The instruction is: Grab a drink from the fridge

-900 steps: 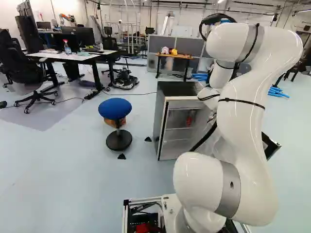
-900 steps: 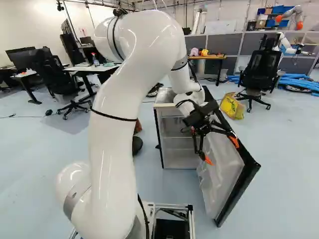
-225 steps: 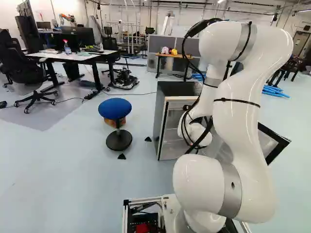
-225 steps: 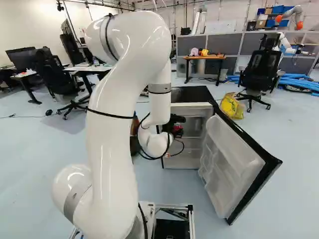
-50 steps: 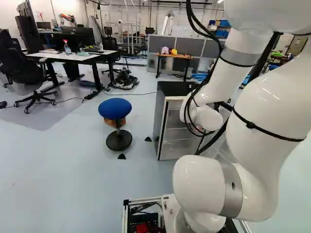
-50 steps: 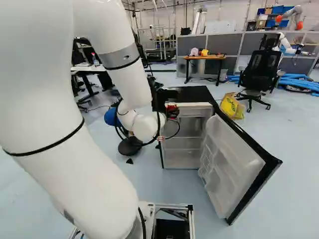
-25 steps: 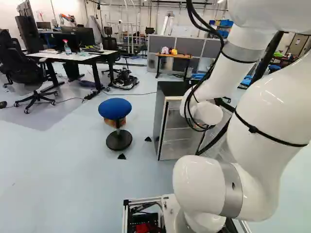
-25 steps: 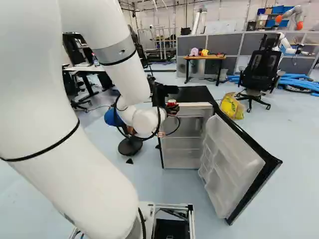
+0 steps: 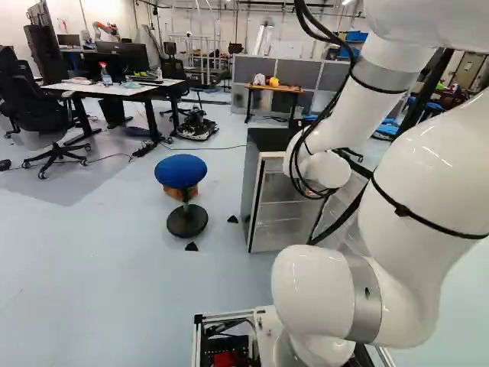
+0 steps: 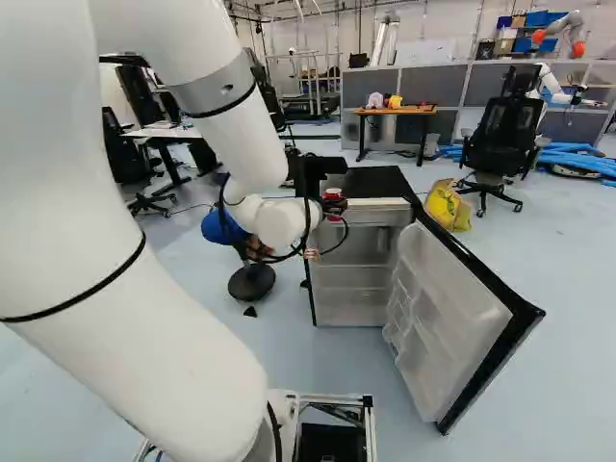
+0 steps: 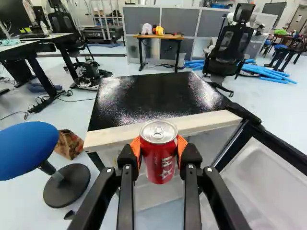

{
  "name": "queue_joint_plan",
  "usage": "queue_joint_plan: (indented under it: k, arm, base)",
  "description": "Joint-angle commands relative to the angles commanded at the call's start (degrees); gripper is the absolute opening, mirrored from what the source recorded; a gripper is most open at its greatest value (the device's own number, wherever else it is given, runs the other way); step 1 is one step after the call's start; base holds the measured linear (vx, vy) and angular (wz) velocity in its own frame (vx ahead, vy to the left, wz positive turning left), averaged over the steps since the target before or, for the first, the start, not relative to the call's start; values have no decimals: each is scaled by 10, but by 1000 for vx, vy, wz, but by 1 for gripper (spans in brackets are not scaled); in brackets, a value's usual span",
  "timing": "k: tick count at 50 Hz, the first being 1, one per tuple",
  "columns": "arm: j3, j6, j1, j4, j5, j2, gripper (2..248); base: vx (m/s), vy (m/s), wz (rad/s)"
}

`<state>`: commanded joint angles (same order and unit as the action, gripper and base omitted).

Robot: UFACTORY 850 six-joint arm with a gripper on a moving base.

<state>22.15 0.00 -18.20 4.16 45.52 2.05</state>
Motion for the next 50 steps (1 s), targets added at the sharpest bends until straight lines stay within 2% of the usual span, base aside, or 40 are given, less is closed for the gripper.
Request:
queue_joint_plan:
  k: [19, 50]
  arm:
    - [23, 0, 5, -15, -33, 5, 95]
    - [86, 0, 21, -39, -86, -14, 95]
  base:
    - [0, 0, 0]
    - [0, 0, 0]
